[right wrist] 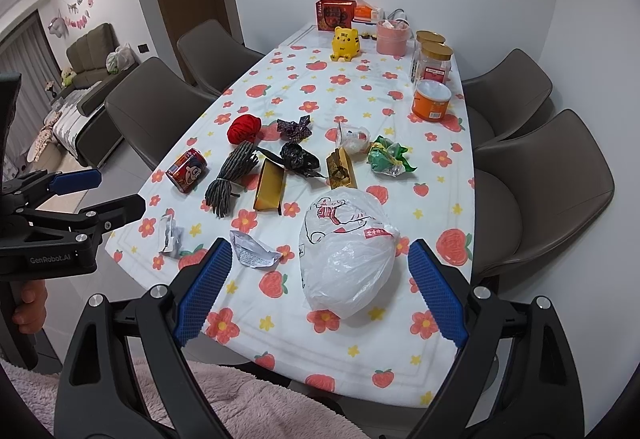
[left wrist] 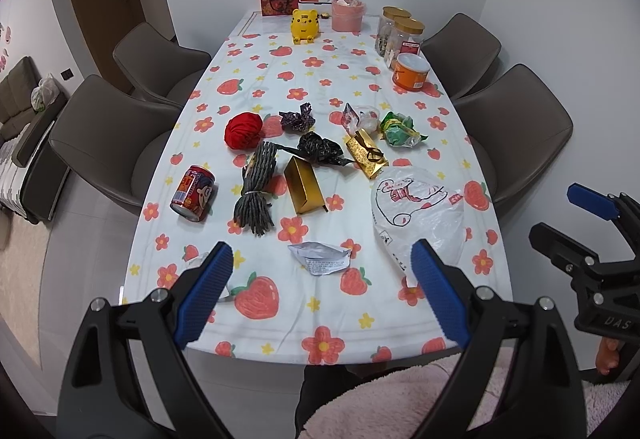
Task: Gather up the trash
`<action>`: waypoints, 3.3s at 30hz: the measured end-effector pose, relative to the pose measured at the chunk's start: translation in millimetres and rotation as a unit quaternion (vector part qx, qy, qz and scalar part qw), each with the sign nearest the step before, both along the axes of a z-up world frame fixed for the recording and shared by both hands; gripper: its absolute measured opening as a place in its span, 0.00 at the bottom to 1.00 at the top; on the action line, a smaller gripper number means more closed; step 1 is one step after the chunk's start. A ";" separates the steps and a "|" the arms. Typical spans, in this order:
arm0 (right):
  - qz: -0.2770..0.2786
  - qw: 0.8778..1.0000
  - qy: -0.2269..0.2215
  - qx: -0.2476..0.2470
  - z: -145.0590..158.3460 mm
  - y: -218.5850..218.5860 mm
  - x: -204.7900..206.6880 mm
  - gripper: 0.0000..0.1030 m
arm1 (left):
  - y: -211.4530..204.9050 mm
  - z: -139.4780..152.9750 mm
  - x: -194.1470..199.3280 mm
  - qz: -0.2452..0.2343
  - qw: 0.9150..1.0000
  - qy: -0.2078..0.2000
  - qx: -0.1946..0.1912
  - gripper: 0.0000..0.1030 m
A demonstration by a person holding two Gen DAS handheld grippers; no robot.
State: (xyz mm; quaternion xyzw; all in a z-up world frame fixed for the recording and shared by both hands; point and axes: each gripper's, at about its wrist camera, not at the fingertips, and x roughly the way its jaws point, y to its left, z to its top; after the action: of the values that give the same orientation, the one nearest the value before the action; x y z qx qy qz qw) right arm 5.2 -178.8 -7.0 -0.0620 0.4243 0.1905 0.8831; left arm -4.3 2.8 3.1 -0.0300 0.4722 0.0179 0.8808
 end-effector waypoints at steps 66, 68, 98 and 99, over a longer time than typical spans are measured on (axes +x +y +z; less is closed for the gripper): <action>-0.032 0.996 0.076 -0.029 -189.7 8.9 94.7 0.33 | -6.5 -266.3 96.1 -0.206 0.975 0.076 0.018 0.17; -0.037 0.996 0.074 -0.028 -186.3 7.3 92.5 0.33 | -12.8 -262.7 94.8 -0.222 0.972 0.072 0.016 0.16; -0.413 0.910 0.038 0.015 -164.9 -261.4 -73.7 0.33 | -296.2 -204.5 74.9 -0.491 0.871 0.029 -0.009 0.16; -0.423 0.905 0.041 0.015 -169.4 -280.5 -82.2 0.33 | -316.4 -205.4 69.2 -0.498 0.867 0.029 -0.005 0.16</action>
State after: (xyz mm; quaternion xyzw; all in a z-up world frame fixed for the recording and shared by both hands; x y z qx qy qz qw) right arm -77.0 -459.3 -176.4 0.1445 0.4431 -0.1916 0.8637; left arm 64.9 -313.7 -202.3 0.2051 0.4499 -0.4249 0.7583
